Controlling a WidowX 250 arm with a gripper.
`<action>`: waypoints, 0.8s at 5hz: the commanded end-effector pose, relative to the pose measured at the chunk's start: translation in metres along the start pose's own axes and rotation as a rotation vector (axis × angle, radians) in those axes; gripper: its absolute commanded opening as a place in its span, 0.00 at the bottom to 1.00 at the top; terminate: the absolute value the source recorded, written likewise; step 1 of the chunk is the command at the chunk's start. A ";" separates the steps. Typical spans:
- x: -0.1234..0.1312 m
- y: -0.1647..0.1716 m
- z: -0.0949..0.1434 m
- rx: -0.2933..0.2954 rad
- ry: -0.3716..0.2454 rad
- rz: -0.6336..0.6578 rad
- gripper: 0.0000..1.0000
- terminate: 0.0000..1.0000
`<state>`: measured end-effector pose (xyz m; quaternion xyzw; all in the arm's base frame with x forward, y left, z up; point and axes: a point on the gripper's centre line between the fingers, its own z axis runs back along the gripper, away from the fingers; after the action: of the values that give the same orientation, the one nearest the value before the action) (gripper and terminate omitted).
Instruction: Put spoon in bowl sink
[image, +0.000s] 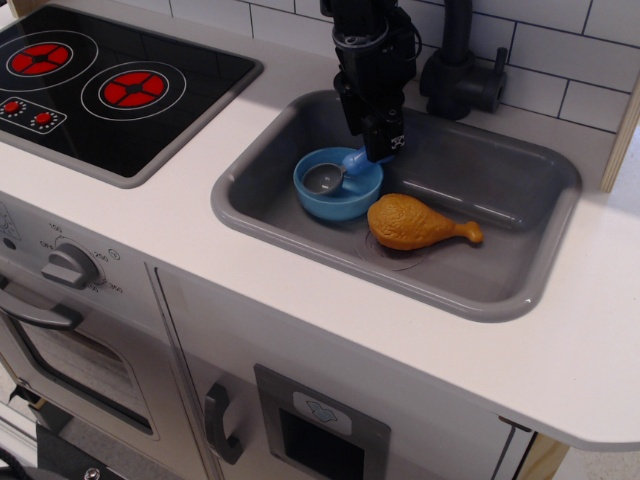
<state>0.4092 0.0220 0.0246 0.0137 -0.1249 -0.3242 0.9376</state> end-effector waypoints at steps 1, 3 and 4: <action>-0.004 0.007 0.040 0.067 -0.087 0.031 1.00 0.00; -0.008 0.014 0.074 0.087 -0.140 0.107 1.00 0.00; -0.008 0.014 0.074 0.087 -0.140 0.107 1.00 0.00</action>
<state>0.4073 0.0388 0.0718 0.0109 -0.1727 -0.2704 0.9471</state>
